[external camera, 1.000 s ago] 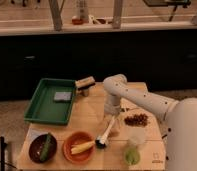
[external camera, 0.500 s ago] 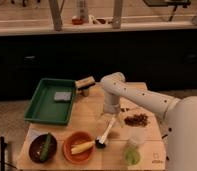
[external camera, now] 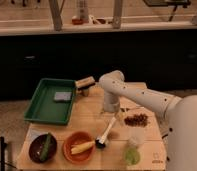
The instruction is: Place brush in table surface
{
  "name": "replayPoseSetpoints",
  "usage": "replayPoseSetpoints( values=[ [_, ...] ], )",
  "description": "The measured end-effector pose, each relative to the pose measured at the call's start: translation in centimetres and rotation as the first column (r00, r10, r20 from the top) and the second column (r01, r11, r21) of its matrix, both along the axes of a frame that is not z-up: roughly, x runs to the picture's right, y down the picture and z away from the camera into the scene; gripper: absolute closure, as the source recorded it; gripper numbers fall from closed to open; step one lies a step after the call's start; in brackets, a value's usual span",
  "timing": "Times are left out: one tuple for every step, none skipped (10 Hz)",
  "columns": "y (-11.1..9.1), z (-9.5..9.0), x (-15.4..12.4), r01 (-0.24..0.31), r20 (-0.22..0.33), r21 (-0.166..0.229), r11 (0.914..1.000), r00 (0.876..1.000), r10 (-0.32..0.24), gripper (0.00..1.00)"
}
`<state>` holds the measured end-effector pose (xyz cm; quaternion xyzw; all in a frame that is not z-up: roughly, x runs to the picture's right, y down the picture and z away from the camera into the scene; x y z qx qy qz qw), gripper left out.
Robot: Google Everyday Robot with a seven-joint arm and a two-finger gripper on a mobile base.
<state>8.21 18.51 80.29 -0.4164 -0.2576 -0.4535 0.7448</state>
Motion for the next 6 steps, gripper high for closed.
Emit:
replayPoseSetpoints(
  values=[
    [-0.3,-0.2,0.0,0.002,0.000,0.003,1.0000,1.000,-0.002,0.20],
    [-0.6,-0.5,-0.2,0.007,0.000,0.006,1.0000,1.000,-0.007,0.20],
    [-0.9,-0.7,-0.2,0.009,-0.001,0.009,0.9999,1.000,-0.009,0.20],
    [-1.0,-0.9,-0.2,0.011,-0.002,0.009,0.9999,1.000,-0.011,0.20],
    [-1.3,-1.2,-0.2,0.012,-0.005,0.011,0.9999,1.000,-0.012,0.20],
    [-1.5,-1.4,-0.2,0.013,-0.006,0.011,0.9999,1.000,-0.013,0.20]
  ],
)
